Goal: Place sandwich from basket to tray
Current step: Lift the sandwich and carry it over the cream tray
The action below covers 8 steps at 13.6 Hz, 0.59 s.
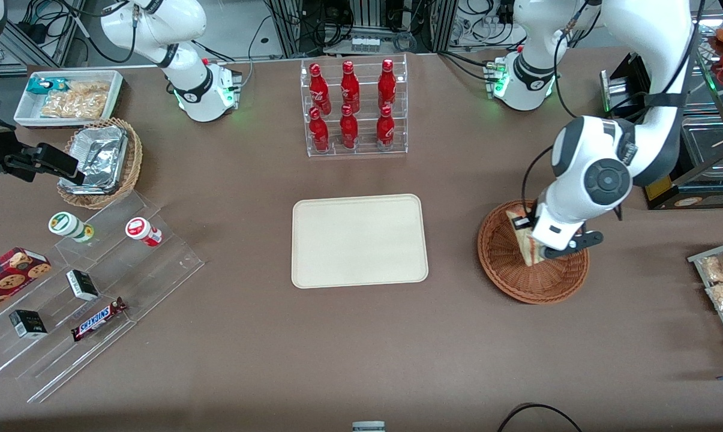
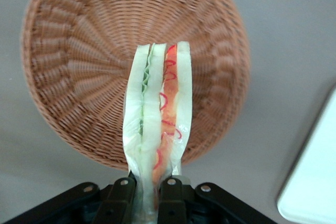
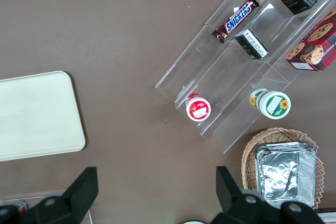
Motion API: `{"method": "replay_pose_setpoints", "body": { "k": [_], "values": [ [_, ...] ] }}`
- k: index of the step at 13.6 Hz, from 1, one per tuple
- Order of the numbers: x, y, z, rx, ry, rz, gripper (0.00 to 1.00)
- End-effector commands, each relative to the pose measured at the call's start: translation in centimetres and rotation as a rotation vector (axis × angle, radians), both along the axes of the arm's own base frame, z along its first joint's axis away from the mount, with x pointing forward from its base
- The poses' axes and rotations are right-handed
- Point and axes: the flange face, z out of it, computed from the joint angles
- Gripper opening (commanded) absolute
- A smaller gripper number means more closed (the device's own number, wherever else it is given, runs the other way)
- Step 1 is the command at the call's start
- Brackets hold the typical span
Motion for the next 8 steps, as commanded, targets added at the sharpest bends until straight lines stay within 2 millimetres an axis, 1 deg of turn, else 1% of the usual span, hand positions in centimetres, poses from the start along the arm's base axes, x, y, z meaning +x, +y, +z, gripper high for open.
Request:
{"method": "replay_pose_setpoints", "body": {
  "k": [1,2,5,6,7,8],
  "values": [
    [-0.3,-4.9,0.2,-0.022,0.011,-0.081,0.04],
    [-0.3,-7.6,0.1,-0.034,0.010,-0.070,0.04],
    [0.0,-14.0,-0.3,-0.076,0.007,-0.048,0.04],
    [-0.2,-16.8,-0.3,-0.086,0.000,-0.056,0.04],
    [-0.9,-19.9,-0.7,-0.062,-0.021,-0.069,0.04],
    [-0.7,-21.7,-1.3,-0.036,-0.045,-0.043,0.04]
  ]
}}
